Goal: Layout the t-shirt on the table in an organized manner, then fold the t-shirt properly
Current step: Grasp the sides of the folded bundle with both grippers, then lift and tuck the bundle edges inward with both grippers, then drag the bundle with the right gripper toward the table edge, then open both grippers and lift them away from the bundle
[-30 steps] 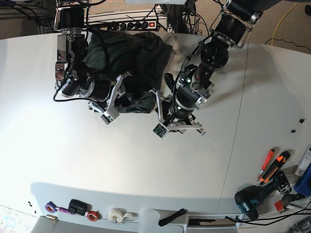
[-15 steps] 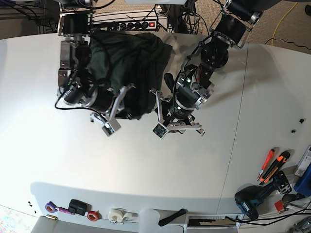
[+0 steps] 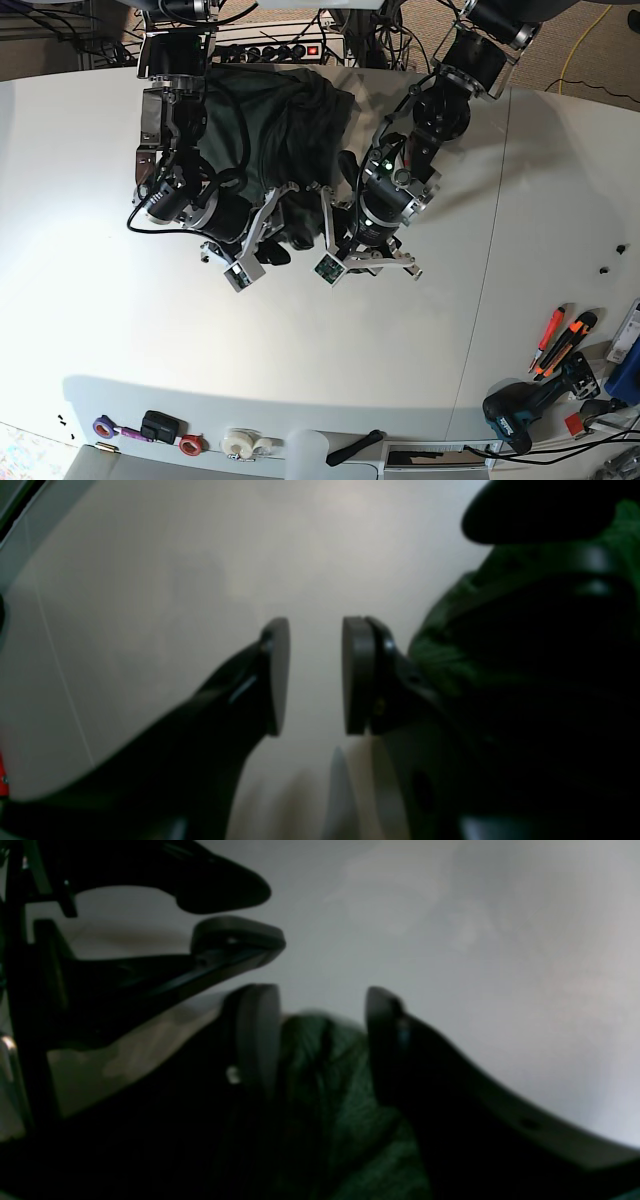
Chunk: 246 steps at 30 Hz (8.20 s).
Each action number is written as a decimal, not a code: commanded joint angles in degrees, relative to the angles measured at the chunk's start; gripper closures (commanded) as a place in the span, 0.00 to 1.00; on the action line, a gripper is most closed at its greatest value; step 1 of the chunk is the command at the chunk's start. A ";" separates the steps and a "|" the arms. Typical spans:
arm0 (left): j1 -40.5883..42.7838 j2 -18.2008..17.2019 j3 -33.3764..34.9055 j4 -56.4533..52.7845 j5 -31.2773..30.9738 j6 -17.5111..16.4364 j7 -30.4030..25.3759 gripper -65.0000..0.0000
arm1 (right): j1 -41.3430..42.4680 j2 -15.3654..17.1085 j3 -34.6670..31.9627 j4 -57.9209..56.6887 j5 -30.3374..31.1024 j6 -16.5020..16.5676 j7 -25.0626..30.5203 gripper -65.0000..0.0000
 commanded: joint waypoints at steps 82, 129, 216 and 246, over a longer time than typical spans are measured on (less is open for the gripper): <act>4.79 -7.10 -0.07 7.28 -50.58 -36.30 9.46 1.00 | -1.62 18.53 26.03 -21.68 22.88 0.14 -2.56 1.00; -0.24 -3.13 -0.11 -3.96 -17.55 -1.79 -11.82 1.00 | -2.64 8.48 29.88 -21.66 23.06 0.14 -2.80 1.00; -0.92 -7.87 -0.48 0.15 -13.46 3.28 -11.72 1.00 | -1.27 28.46 28.02 -25.00 3.67 -5.16 13.90 1.00; 21.77 -11.19 -1.53 28.52 -8.68 -10.36 -16.50 1.00 | -30.05 21.88 57.22 10.03 37.77 0.14 -2.43 1.00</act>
